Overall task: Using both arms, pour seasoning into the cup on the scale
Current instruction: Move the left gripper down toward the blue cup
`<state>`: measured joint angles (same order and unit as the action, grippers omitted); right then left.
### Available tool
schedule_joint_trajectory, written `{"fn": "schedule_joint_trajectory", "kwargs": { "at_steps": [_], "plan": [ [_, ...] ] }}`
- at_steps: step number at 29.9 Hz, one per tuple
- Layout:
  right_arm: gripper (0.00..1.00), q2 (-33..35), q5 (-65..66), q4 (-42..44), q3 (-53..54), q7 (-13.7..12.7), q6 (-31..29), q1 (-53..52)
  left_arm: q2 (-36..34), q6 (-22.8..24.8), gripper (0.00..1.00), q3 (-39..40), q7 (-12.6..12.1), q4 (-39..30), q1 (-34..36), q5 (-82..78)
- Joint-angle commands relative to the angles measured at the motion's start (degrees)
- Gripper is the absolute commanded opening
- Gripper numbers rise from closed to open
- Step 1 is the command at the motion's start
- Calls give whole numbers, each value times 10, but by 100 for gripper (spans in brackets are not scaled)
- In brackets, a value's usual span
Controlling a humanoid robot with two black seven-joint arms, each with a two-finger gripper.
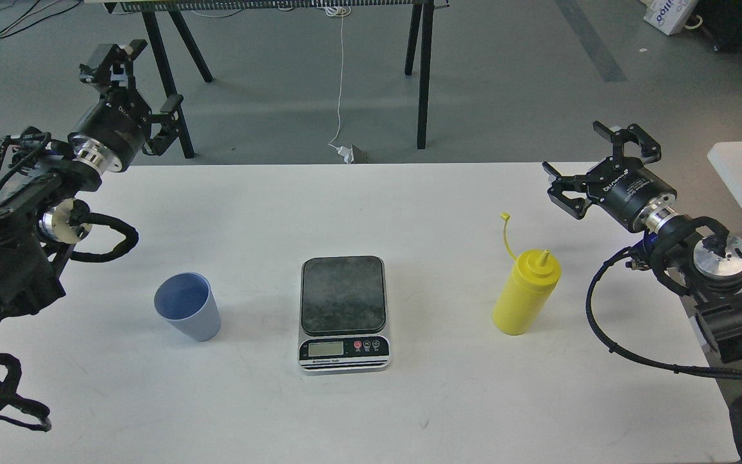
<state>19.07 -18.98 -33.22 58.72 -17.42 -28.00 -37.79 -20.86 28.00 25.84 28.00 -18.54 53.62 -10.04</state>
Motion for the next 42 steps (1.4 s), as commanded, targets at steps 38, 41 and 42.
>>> {"fn": "schedule_joint_trajectory", "kwargs": {
  "at_steps": [38,41,42],
  "plan": [
    [100,-23,-2,0,29,-1,0,4,-270,0,100,-134,0,-195,84,-680],
    [100,-19,-2,0,28,-1,0,5,-334,0,100,-134,0,-340,84,-811],
    [100,-19,-2,0,28,-1,0,5,-348,0,100,-133,0,-385,83,-857]
  ]
}}
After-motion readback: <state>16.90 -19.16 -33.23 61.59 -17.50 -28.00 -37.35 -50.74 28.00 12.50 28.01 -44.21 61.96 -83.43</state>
